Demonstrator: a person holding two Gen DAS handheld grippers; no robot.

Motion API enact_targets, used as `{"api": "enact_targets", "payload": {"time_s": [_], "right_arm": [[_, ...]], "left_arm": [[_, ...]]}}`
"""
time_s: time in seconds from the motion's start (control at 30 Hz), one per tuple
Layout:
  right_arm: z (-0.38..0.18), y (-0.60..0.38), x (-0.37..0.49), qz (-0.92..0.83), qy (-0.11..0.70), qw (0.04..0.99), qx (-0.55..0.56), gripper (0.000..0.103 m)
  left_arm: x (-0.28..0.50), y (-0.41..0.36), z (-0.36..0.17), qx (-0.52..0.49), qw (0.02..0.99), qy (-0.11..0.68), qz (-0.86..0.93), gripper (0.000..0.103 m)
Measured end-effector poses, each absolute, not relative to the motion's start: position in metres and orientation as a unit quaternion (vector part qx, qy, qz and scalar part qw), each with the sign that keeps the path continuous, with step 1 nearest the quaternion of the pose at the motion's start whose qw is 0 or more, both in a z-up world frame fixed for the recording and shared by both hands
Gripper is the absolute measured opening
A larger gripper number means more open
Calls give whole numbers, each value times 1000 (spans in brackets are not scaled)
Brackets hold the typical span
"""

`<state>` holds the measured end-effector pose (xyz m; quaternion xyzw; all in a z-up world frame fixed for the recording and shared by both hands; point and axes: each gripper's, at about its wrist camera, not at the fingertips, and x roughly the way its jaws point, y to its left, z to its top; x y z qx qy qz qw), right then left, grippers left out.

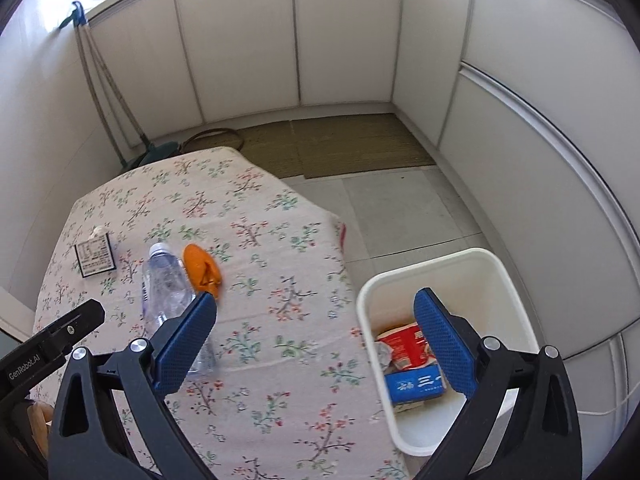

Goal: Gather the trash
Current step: 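Move both open grippers back over the table toward the water bottle, then close the right gripper on the clear plastic water bottle and lift it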

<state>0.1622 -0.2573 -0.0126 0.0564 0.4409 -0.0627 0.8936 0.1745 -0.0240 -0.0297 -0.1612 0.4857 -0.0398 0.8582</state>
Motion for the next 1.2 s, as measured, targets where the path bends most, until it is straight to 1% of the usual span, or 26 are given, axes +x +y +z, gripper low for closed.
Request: {"api": "enact_targets", "payload": {"time_s": [0.27,0.47,0.67,0.87,0.9,0.93,0.97,1.07,1.13,1.17,1.2], "right_arm": [[-40,-181,193,-18,481,876,22,96],[-76,-130,215,3,521,853,-35,96],[-109,-108,232,6,558,828,-55,96],[-129,-102,244,10,582,812,-40,96],[-131,-103,246,12,585,811,-29,93],[-133,-105,246,13,587,809,-17,87],[-134,-107,247,14,590,807,-5,72],[-131,-115,246,18,593,804,36,71],[-124,-117,243,22,585,810,41,67],[-120,-117,242,27,582,812,44,55],[-114,-118,240,39,579,813,49,36]], "left_arm": [[168,53,-43,-200,846,493,5,88],[167,95,-45,-227,839,494,19,88],[166,124,-51,-244,830,500,27,88],[169,137,-55,-242,828,505,33,88],[169,138,-56,-240,828,506,34,88],[171,139,-57,-237,827,508,33,88],[172,139,-58,-233,827,510,33,88],[181,136,-59,-204,832,516,28,88],[188,130,-59,-165,840,516,22,88],[192,127,-59,-147,845,515,18,88],[196,122,-60,-127,848,514,13,88]]}}
